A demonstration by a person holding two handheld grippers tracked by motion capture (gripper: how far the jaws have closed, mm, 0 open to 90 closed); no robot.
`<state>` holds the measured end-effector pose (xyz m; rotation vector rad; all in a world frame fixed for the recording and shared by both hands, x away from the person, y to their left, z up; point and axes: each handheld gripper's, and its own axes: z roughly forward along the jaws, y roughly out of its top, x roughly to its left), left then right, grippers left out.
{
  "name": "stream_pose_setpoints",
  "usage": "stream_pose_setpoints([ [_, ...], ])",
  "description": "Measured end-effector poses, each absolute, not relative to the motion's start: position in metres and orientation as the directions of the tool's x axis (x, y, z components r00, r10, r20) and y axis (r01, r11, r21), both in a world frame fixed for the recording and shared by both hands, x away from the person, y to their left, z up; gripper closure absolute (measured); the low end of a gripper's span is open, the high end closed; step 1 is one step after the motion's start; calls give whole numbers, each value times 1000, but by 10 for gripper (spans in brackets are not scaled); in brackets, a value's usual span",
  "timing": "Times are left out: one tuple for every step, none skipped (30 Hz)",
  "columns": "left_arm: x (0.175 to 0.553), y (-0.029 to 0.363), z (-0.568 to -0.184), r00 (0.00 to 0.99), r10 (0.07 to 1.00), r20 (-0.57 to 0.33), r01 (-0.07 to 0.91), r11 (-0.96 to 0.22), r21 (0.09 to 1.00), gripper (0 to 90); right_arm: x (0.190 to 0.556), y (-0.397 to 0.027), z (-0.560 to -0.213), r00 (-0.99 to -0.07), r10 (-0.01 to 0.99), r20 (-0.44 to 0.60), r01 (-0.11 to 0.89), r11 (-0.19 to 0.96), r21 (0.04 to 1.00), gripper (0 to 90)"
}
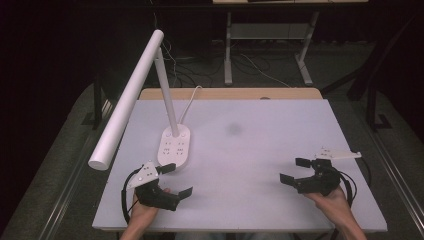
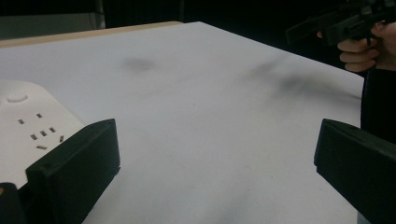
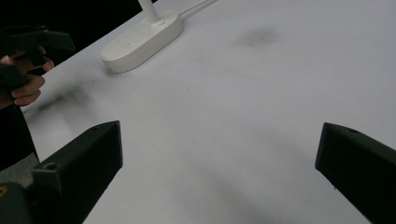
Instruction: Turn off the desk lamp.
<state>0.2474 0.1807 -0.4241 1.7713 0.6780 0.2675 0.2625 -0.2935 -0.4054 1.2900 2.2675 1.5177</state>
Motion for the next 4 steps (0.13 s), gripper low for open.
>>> stream_pose_setpoints([
  [247,181,-424,806,569,-161,306,-169,937,0,257,-297,-410,-622,708,336,578,125,806,7],
  [248,181,-424,806,569,-162,307,-169,937,0,255,-299,-413,-618,711,336,579,121,806,7],
  [248,181,-424,807,568,-160,306,-170,937,0,255,-299,-413,-618,711,336,579,121,806,7],
  [248,180,-424,808,567,-161,306,-171,937,0,253,-300,-415,-612,715,339,581,116,806,7],
])
